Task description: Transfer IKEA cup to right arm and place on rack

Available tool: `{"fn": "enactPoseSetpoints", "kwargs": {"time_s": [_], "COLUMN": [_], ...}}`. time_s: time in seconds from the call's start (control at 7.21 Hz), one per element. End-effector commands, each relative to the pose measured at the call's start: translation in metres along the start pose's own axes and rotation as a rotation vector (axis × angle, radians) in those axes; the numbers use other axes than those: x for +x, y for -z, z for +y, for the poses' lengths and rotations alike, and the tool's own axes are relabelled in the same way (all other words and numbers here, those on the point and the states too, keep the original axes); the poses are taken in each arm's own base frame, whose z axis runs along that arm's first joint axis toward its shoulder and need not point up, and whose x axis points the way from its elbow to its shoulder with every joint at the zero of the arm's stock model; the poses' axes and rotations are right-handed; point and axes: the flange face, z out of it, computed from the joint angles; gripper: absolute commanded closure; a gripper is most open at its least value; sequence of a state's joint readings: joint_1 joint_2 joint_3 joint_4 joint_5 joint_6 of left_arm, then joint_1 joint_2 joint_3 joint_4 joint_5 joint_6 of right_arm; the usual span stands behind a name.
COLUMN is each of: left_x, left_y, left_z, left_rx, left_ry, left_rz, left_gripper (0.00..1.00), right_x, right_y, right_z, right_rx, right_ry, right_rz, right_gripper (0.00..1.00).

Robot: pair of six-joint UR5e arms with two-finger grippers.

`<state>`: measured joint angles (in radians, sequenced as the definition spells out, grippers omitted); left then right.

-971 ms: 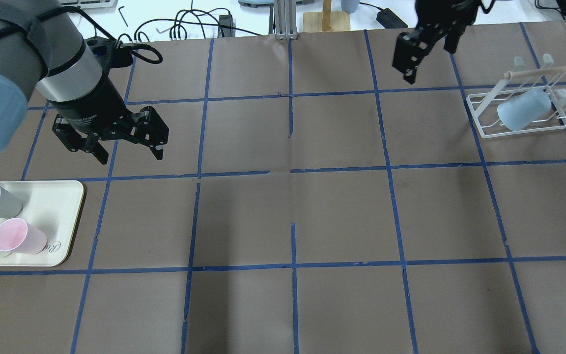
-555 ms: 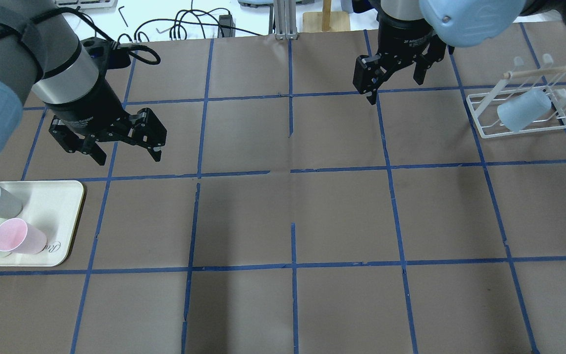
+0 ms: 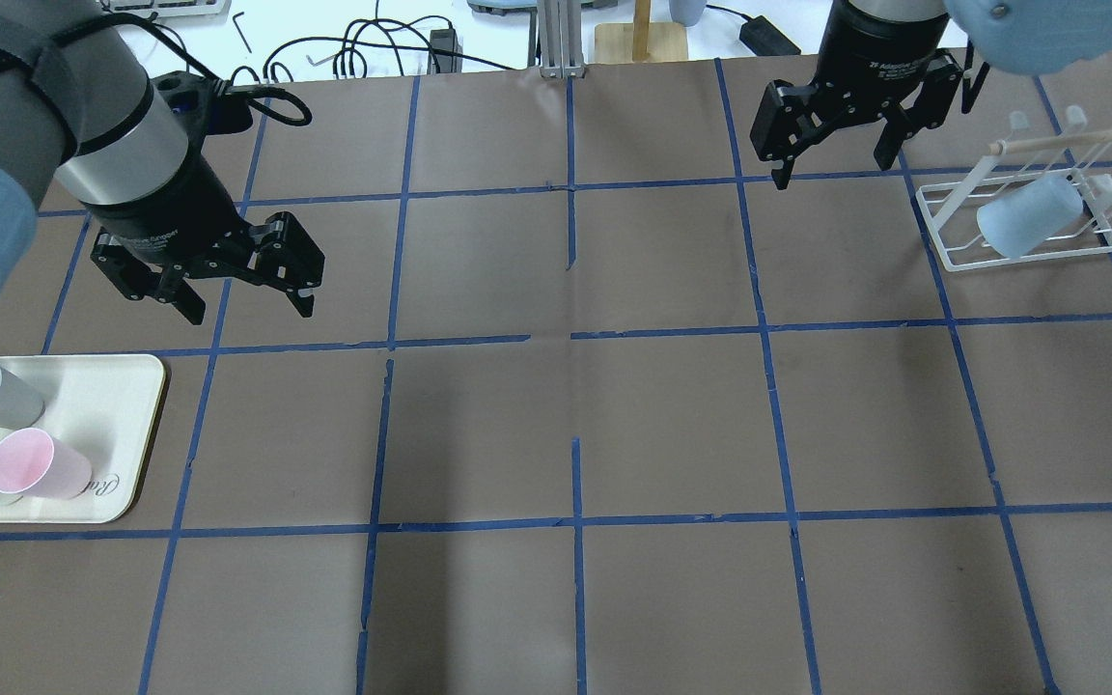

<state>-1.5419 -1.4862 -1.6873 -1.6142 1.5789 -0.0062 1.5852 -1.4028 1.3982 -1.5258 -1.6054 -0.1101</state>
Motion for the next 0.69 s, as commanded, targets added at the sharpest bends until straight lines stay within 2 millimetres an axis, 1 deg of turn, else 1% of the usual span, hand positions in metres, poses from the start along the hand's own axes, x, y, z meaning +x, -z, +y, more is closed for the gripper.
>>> {"fn": "enactPoseSetpoints", "kwargs": {"time_s": [0.0,0.14,0.55], "left_x": [-0.0001,0.0001,-0.0006], "left_y": [-0.0001,0.0001,0.0008], "left_z": [-0.0002,-0.0003,-0.0006], "left_rx": [0.0,0.002,0.003], "left_ry": [0.0,0.0,0.002], "left_rz": [0.0,0.002,0.002], "left_gripper": [0.0,0.0,0.0], "right_x": [0.0161,0.013,0.0143], "right_y": [0.0156,0.0179,0.016], "right_z": [0.0046,0.0048,0.0049], "right_rx": [0.025,0.03,0.023], "right_ry": [-0.045,-0.05,-0.05], "right_rz": [-0.004,-0.026,-0.013], "right_gripper": [0.0,0.0,0.0]}}
